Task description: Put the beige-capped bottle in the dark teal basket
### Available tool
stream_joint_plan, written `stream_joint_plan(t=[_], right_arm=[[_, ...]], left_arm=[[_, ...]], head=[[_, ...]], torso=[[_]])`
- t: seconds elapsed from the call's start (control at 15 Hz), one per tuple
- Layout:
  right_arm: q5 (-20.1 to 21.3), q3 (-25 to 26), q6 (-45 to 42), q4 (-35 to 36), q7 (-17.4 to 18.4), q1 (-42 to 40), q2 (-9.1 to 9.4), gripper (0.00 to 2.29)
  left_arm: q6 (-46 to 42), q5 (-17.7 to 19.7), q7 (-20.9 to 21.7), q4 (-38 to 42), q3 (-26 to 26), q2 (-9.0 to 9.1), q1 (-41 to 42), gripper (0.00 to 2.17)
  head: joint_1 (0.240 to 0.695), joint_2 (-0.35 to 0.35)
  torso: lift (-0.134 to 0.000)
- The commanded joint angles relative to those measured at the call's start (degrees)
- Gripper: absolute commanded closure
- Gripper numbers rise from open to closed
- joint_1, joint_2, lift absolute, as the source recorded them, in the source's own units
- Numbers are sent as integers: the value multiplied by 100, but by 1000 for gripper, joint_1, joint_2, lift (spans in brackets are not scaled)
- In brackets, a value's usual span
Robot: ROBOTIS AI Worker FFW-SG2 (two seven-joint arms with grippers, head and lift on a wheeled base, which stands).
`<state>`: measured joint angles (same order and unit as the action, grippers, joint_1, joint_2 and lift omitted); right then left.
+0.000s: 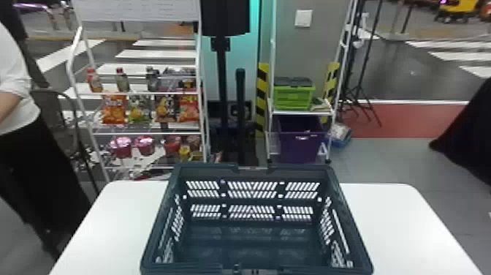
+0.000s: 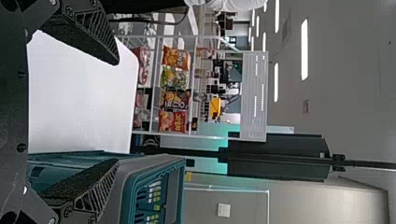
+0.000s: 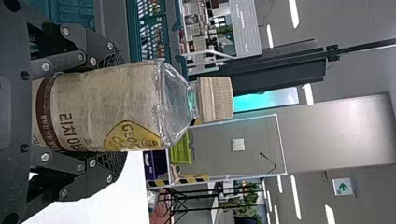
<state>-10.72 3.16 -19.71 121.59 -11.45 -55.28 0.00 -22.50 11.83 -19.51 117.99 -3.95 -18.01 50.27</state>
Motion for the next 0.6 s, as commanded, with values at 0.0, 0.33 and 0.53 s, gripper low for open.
stream_joint_plan(t=[0.0,0.33,0.53], right_arm=[[0,0,16,14,-7,0,5,2287],[9,0,68,49,2,0,5,2287],[0,0,68,119,2,-18,5,2287]], left_arm=[[14,4,9,22,0,-1,0,144],[67,-5,9,66,9,-10,0,144],[102,-5,9,92,9,-10,0,144]], head=[[499,0],[499,0],[499,0]], torso=[[0],[0],[0]])
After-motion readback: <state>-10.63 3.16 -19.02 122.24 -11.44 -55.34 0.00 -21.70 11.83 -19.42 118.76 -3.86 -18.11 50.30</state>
